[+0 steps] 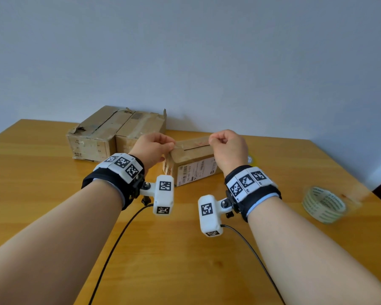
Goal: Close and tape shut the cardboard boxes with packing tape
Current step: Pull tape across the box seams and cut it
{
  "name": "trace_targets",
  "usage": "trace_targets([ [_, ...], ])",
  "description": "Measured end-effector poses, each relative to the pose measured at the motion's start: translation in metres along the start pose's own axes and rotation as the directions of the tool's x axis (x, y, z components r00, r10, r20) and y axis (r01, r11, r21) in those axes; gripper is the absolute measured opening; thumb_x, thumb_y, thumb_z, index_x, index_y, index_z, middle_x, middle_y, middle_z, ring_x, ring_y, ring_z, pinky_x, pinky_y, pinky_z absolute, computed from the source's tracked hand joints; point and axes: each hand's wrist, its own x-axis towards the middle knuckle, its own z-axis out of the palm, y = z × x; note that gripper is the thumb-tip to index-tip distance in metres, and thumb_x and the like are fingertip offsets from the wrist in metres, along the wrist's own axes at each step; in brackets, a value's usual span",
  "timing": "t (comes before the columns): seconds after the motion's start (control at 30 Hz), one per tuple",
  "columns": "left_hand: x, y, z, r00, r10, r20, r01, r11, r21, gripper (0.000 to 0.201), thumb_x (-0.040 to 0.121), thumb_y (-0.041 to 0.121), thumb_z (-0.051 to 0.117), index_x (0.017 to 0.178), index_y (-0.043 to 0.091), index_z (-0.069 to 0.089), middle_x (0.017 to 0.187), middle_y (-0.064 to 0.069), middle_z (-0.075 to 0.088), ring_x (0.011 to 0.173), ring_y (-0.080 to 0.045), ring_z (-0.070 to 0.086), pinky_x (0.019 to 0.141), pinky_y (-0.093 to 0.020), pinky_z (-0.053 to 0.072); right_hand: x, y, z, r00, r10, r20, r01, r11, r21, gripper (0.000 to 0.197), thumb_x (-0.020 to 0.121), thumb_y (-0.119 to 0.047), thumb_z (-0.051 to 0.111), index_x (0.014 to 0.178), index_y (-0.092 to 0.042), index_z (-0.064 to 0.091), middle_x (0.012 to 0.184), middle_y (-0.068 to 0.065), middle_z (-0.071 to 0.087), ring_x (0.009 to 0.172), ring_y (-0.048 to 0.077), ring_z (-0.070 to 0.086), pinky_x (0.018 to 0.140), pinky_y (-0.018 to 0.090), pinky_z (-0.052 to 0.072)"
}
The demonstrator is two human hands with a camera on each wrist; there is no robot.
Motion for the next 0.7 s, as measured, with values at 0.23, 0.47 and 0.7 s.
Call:
trace_targets([
  [0.23,0.004,-0.001,0.000,1.000,0.031,0.002,-0.030,0.980,0.195,0.008,0.089,0.011,0.068,0.091,0.019,0.069,0.096,-0.002,0.070,0.095,-0.020,0.066,0.090,-0.041,0.057,0.000,0.006,-0.007,0.998,0.019,-0.063,-0.021,0.999,-0.038,0.014,0.099,-0.018,0.059,0.094,-0.024,0.071,0.087,-0.015,0.065,0.080,0.005,0.061,0.067,0.023,0.049],
  [0.47,0.003,0.009,0.002,0.997,0.073,0.025,-0.076,0.876,0.476,0.011,0.086,0.014,0.062,0.089,0.025,0.066,0.092,0.005,0.065,0.084,-0.012,0.061,0.070,-0.030,0.055,0.009,0.023,-0.015,0.978,0.176,-0.110,-0.182,0.982,-0.042,0.018,0.099,-0.015,0.058,0.096,-0.021,0.075,0.098,-0.008,0.071,0.076,0.006,0.058,0.055,0.016,0.037],
  [0.7,0.007,0.012,-0.001,0.999,0.018,0.038,-0.031,0.927,0.375,0.007,0.082,0.013,0.065,0.087,0.019,0.067,0.090,-0.002,0.068,0.081,-0.019,0.061,0.079,-0.039,0.056,0.012,0.027,-0.017,0.972,0.218,-0.083,-0.225,0.970,-0.096,0.021,0.099,-0.014,0.055,0.098,-0.021,0.076,0.101,-0.004,0.073,0.076,0.011,0.060,0.055,0.023,0.041],
])
